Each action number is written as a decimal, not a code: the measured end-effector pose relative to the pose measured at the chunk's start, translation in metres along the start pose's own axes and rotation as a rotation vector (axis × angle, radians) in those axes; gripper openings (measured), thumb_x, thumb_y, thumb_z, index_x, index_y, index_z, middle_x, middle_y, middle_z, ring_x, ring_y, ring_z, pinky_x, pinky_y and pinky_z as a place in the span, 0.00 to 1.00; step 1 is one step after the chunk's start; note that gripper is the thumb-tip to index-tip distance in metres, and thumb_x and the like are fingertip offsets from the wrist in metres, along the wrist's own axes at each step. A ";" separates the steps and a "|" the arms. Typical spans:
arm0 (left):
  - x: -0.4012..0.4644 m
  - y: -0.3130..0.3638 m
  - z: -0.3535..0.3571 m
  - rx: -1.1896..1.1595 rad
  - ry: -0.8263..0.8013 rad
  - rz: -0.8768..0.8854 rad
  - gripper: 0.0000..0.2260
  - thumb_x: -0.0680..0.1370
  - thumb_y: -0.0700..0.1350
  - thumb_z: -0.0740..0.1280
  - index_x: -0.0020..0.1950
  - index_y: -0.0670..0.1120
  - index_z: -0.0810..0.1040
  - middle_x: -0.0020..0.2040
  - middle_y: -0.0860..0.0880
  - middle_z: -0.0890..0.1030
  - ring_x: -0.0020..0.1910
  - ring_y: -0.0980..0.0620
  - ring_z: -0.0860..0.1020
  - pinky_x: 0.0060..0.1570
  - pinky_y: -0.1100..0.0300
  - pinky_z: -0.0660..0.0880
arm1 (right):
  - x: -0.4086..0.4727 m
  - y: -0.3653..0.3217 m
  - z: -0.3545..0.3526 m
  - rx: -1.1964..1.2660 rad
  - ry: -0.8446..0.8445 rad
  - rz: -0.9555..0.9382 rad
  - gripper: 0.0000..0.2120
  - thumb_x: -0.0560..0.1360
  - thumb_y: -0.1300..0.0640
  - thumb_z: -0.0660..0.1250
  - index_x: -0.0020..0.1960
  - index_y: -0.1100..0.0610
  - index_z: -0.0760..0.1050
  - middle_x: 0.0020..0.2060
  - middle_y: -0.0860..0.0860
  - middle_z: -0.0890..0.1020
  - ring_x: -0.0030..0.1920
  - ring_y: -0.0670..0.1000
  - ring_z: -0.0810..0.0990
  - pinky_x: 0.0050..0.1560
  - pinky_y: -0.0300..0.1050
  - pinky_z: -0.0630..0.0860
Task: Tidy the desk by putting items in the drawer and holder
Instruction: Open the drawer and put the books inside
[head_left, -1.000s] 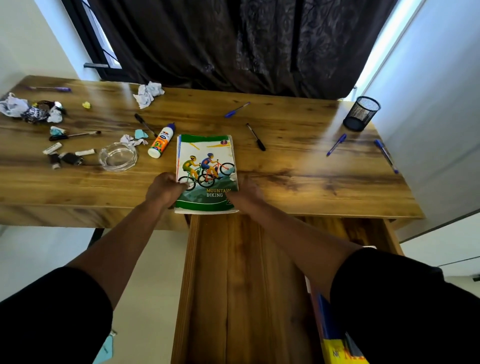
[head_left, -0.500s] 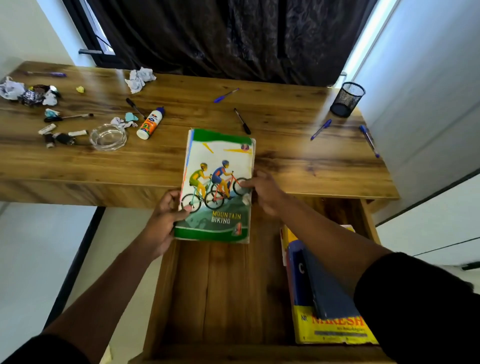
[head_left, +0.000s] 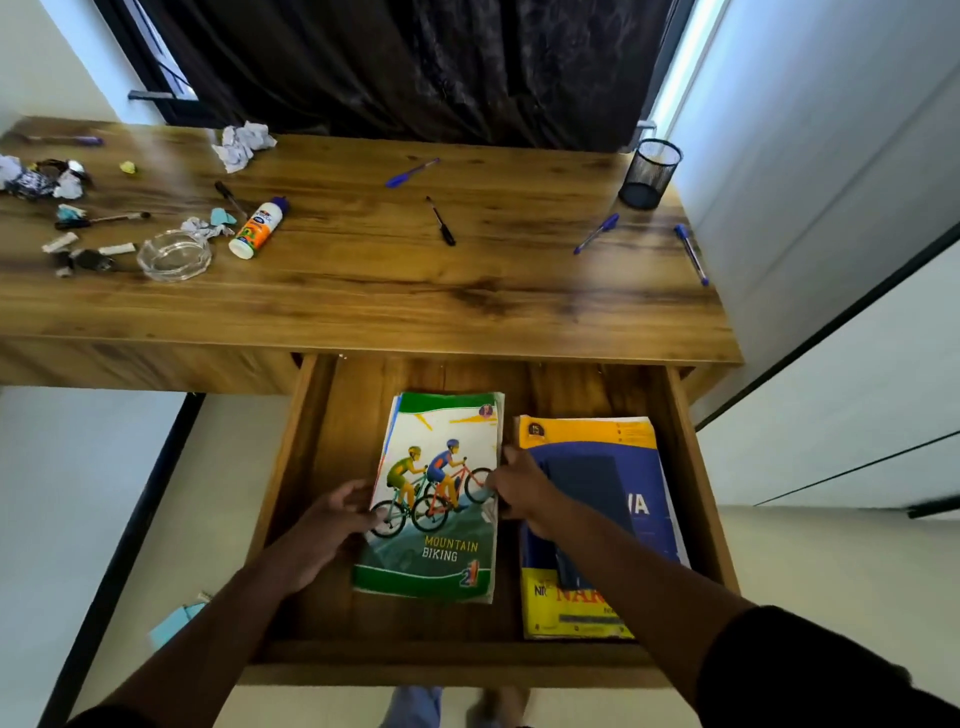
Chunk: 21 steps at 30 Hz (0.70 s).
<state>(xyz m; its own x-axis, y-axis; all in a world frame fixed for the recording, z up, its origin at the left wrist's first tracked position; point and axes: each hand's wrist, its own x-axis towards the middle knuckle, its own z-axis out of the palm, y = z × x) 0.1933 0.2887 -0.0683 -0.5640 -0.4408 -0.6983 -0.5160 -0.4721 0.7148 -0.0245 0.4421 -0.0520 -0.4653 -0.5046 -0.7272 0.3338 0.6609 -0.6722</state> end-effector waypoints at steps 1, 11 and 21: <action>0.007 -0.009 -0.001 0.034 0.039 -0.020 0.22 0.70 0.43 0.78 0.62 0.48 0.77 0.56 0.45 0.85 0.58 0.43 0.82 0.63 0.40 0.76 | 0.000 0.003 0.003 -0.037 0.012 -0.020 0.21 0.78 0.69 0.62 0.68 0.55 0.71 0.60 0.55 0.81 0.55 0.56 0.80 0.46 0.49 0.81; 0.020 -0.030 0.023 0.260 0.368 -0.142 0.15 0.74 0.39 0.77 0.60 0.44 0.80 0.52 0.42 0.84 0.50 0.42 0.83 0.41 0.48 0.84 | -0.002 0.028 0.029 -0.423 0.109 -0.025 0.22 0.77 0.58 0.66 0.69 0.62 0.68 0.62 0.61 0.78 0.61 0.61 0.79 0.59 0.50 0.77; 0.021 -0.024 0.030 0.524 0.412 -0.022 0.11 0.70 0.39 0.81 0.46 0.47 0.83 0.46 0.44 0.86 0.39 0.48 0.85 0.37 0.53 0.84 | -0.020 0.048 0.042 -0.714 0.094 -0.205 0.49 0.80 0.54 0.68 0.81 0.64 0.32 0.81 0.61 0.39 0.82 0.64 0.41 0.79 0.52 0.53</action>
<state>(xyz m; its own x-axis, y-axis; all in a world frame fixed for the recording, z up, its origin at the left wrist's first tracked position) 0.1742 0.3140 -0.0990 -0.3109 -0.7400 -0.5965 -0.8285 -0.0966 0.5516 0.0354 0.4603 -0.0761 -0.5401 -0.6275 -0.5608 -0.3655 0.7751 -0.5153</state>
